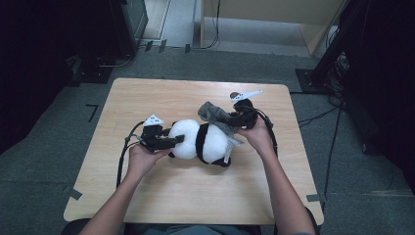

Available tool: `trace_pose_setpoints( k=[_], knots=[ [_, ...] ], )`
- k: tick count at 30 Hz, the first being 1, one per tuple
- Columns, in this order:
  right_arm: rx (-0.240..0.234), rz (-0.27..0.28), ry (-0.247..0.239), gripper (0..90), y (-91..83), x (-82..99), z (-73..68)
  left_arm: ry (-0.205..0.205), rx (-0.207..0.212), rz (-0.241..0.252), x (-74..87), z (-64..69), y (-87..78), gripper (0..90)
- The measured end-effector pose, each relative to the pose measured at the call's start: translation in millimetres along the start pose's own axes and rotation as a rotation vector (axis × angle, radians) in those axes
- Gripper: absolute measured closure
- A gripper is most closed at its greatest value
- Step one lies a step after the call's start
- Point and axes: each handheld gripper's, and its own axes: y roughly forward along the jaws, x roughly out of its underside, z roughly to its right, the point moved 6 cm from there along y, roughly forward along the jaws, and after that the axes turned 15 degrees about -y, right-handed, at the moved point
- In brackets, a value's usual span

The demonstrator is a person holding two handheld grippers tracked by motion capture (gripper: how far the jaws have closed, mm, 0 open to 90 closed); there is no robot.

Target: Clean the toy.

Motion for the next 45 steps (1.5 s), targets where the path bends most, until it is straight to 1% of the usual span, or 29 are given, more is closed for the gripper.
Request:
trace_pose_setpoints(
  k=[3, 5, 6, 8, 10, 11, 13, 14, 15, 16, 18, 21, 22, 23, 24, 27, 29, 34, 37, 40, 41, 43, 45],
  knots=[
    [0.004, -0.001, 0.013, 74.8, -1.7, 1.0, -0.3, 0.000, -0.001, -0.001, -0.2, 0.3, 0.2, 40.8],
    [0.025, -0.007, 0.031, 76.8, -4.9, 2.2, 1.1, -0.001, -0.001, -0.002, -0.3, 0.1, 0.2, 40.9],
    [0.026, -0.008, 0.039, 77.3, -6.0, 2.5, 1.3, -0.002, 0.000, -0.002, -0.4, 0.0, 0.2, 41.0],
    [0.050, -0.005, 0.053, 78.1, -10.1, 4.8, 2.2, -0.006, 0.003, -0.002, -0.5, -0.1, 0.3, 41.3],
    [0.059, -0.007, 0.068, 78.1, -13.7, 7.6, 4.2, -0.007, 0.003, -0.002, -0.6, 0.1, 0.3, 41.6],
    [0.064, -0.009, 0.067, 77.8, -15.8, 8.1, 5.1, -0.008, 0.003, -0.003, -0.6, 0.0, 0.3, 41.8],
    [0.061, -0.004, 0.071, 77.6, -20.4, 7.3, 6.0, -0.009, 0.005, -0.005, -0.5, -0.2, -0.2, 42.5],
    [0.049, 0.000, 0.080, 77.4, -23.0, 6.1, 5.8, -0.012, 0.007, -0.002, -0.7, -0.4, -0.4, 42.9],
    [0.048, 0.009, 0.088, 77.2, -25.8, 4.3, 5.8, -0.020, 0.012, 0.002, -0.9, -0.5, -0.8, 43.5],
    [0.048, 0.022, 0.089, 76.9, -28.4, 1.3, 4.3, -0.033, 0.015, 0.006, -1.1, -0.4, -1.0, 44.5],
    [0.076, 0.038, 0.052, 76.7, -33.1, -7.1, -0.6, -0.046, 0.017, 0.016, -1.5, 1.1, -1.6, 46.0],
    [0.083, 0.048, 0.017, 76.4, -32.7, -19.2, -10.2, -0.043, 0.009, 0.027, -1.8, 3.6, -2.1, 47.4],
    [0.086, 0.047, 0.028, 76.4, -31.5, -23.3, -13.8, -0.044, 0.008, 0.029, -1.7, 4.6, -2.2, 47.4],
    [0.078, 0.056, 0.032, 76.5, -29.7, -27.7, -17.5, -0.045, 0.005, 0.032, -1.6, 5.2, -2.3, 47.3],
    [0.074, 0.066, 0.021, 76.6, -26.5, -33.1, -22.7, -0.044, 0.004, 0.034, -1.5, 5.5, -2.3, 47.3],
    [0.074, 0.059, -0.030, 76.7, -15.9, -43.3, -34.8, -0.043, -0.001, 0.037, -1.1, 6.3, -2.5, 47.2],
    [0.070, 0.063, -0.063, 76.8, -6.1, -51.0, -43.6, -0.044, -0.003, 0.039, -0.6, 7.4, -2.6, 47.1],
    [0.030, 0.059, -0.094, 76.7, 17.2, -63.5, -59.6, -0.035, -0.010, 0.041, 1.0, 9.7, -3.5, 46.8],
    [0.012, 0.046, -0.111, 76.7, 29.7, -66.7, -67.4, -0.033, -0.016, 0.047, 1.7, 10.3, -3.7, 46.7],
    [-0.020, 0.018, -0.121, 76.4, 42.9, -66.7, -74.2, -0.037, -0.020, 0.057, 2.2, 11.2, -3.2, 46.6],
    [-0.031, 0.002, -0.123, 76.2, 48.0, -65.5, -76.2, -0.033, -0.024, 0.056, 2.3, 10.8, -3.2, 46.4],
    [-0.039, -0.011, -0.124, 76.3, 53.5, -63.3, -77.3, -0.040, -0.027, 0.053, 2.8, 9.9, -2.8, 46.1],
    [-0.043, -0.009, -0.117, 76.6, 54.5, -62.4, -75.6, -0.041, -0.025, 0.053, 2.7, 9.7, -2.6, 46.1]
  ],
)
